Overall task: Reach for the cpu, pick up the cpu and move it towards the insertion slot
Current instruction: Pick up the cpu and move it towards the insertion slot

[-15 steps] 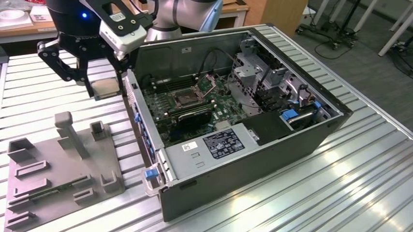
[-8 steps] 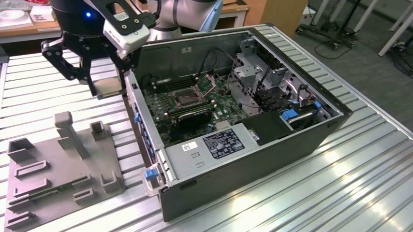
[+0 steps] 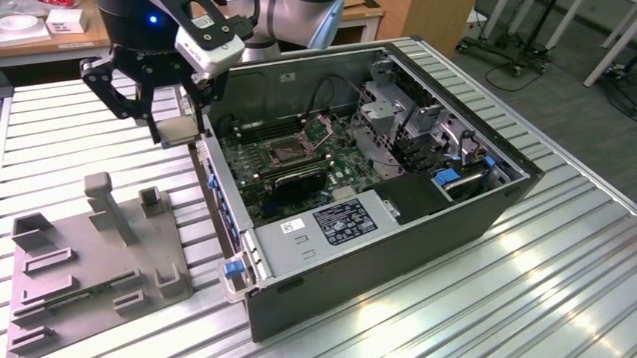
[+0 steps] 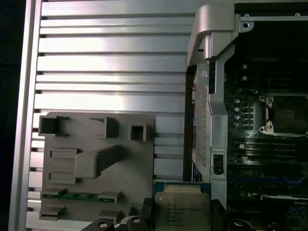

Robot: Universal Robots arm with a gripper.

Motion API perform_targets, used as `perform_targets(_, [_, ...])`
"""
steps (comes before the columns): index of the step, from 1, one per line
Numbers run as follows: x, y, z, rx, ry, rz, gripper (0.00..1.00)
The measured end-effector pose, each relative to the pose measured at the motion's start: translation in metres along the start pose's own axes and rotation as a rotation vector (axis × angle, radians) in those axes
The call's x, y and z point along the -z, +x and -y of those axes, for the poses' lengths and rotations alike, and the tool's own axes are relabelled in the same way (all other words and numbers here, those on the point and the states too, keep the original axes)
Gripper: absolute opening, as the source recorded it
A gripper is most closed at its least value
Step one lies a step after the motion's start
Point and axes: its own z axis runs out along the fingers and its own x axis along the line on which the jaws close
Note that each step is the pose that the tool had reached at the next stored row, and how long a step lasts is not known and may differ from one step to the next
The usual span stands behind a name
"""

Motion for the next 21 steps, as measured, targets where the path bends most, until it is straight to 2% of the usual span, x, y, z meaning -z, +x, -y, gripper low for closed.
perform_targets(8, [-0.0006,-0.0130,-0.0013,-0.001,0.0001,-0.0001,0.54])
perform_targets(21, [-0.0011,-0.0258,-0.0029,-0.001,0.0003,0.0000,0.54])
